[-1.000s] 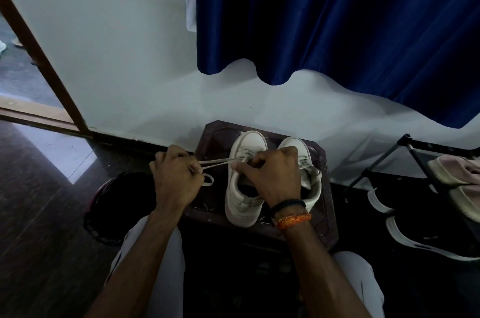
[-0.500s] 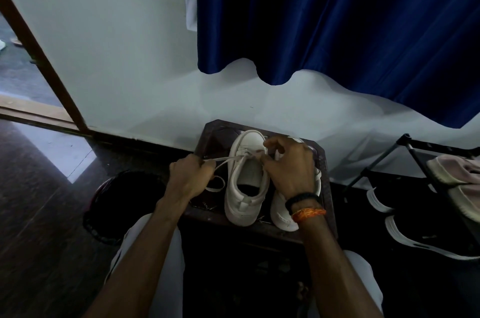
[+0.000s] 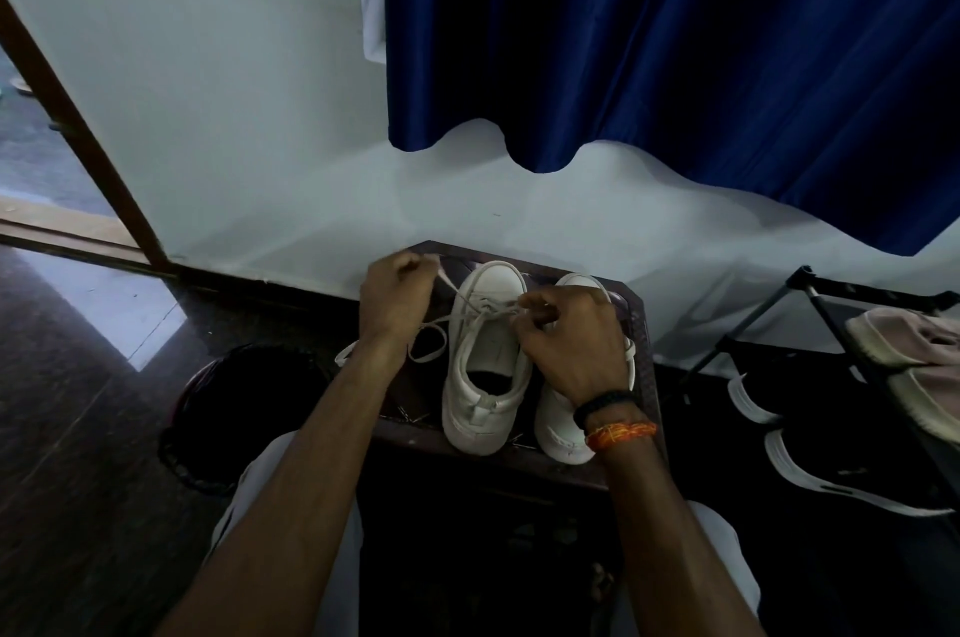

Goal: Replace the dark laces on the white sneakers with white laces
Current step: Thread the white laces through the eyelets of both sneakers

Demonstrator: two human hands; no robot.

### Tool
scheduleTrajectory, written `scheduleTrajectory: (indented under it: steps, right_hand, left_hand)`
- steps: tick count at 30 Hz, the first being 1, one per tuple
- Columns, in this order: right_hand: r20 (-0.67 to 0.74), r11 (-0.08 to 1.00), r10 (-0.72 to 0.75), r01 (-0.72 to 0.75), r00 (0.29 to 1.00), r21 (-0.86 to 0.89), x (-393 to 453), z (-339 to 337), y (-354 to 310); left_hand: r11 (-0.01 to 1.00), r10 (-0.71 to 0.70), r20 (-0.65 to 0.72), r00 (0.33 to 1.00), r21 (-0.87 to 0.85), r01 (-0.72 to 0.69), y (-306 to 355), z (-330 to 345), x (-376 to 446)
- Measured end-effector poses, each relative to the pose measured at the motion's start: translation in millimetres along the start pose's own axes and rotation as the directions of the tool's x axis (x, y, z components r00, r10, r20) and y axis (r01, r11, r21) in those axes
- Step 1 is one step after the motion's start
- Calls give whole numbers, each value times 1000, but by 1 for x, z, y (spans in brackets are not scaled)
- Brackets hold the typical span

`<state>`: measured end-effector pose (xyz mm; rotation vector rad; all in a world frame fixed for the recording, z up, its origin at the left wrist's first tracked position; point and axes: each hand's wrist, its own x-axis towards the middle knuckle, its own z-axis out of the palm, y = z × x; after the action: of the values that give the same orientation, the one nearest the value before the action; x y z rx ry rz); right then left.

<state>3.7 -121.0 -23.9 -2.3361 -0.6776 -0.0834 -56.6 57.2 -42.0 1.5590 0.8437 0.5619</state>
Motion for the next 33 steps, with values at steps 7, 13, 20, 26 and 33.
scheduleTrajectory:
  steps: [7,13,20,26,33]
  right_hand:
    - [67,1000,11,-12,998,17,0,-8,-1]
    - [-27,993,-24,27,999,114,7,-9,-3]
    - [-91,918,-250,266,964,293,23,-25,-22]
    - [-153,934,-53,103,987,342,25,-38,6]
    - [-14,852,43,-29,999,523,23,-73,39]
  left_hand:
    - [874,194,266,944,-485,-43,59,0,1]
    - [895,343,394,853,-413,-169,101,0,-7]
    - [943,309,743,593,-162,-290,108,-1,-25]
    - [906,417,558,718,-315,-282,101,-26,-13]
    - [967,243,211,947,-132,-219,68,-56,20]
